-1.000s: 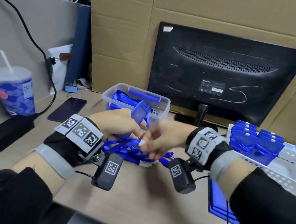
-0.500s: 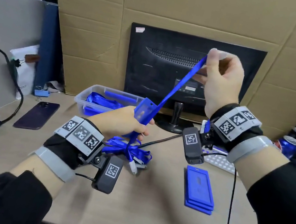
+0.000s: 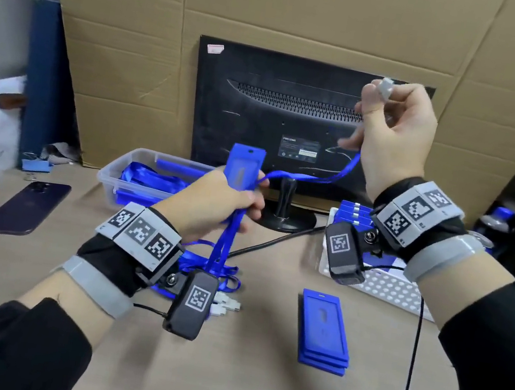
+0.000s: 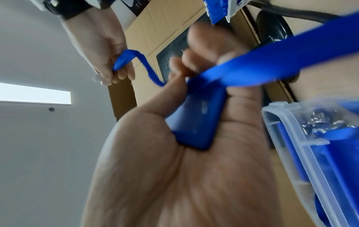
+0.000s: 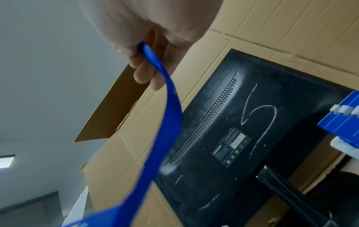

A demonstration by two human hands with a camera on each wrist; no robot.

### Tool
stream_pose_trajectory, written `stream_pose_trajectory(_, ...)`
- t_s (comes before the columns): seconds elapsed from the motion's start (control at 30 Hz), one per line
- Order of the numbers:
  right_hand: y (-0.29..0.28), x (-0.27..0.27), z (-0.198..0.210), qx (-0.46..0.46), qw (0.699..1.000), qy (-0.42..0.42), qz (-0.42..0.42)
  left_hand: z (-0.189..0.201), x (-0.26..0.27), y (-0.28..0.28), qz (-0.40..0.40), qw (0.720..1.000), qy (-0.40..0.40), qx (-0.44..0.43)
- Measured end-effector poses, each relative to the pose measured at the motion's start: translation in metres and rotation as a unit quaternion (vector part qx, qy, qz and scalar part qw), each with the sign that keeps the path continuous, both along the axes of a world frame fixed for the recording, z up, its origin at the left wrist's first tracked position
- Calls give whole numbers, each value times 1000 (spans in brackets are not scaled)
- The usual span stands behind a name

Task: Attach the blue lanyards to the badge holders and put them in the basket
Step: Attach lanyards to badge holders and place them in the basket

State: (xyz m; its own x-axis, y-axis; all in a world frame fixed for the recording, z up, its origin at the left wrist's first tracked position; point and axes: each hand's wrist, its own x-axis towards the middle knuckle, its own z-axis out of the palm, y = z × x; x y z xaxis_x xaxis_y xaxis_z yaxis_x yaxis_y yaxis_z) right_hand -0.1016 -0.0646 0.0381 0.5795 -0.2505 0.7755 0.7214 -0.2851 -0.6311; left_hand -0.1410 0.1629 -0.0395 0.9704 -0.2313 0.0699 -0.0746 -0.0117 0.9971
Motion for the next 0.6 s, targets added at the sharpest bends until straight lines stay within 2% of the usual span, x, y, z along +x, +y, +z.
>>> stream_pose_trajectory(0.07, -4, 3, -6, -72, 996, 27, -36, 2, 6, -6, 60, 997, -36, -29)
stream_pose_trajectory(0.13, -4, 6, -13, -134, 988, 61, -45, 2, 11, -9, 85, 995, -37, -21)
stream_pose_trajectory(0.3, 3, 3, -37, -247, 940, 228, 58, -5, 11, -9, 86, 991, -47, 93)
stream_pose_trajectory(0.4, 12, -1, -50, -275, 902, 312, 113, -5, 10, -11, 81, 996, -32, 21)
stream_pose_trajectory(0.47, 16, -5, -56, -299, 892, 311, 135, -4, 10, -12, 89, 995, -34, -14)
stream_pose_trajectory(0.6, 17, -8, -62, -283, 896, 283, 195, -4, 13, -13, 121, 990, -60, -34)
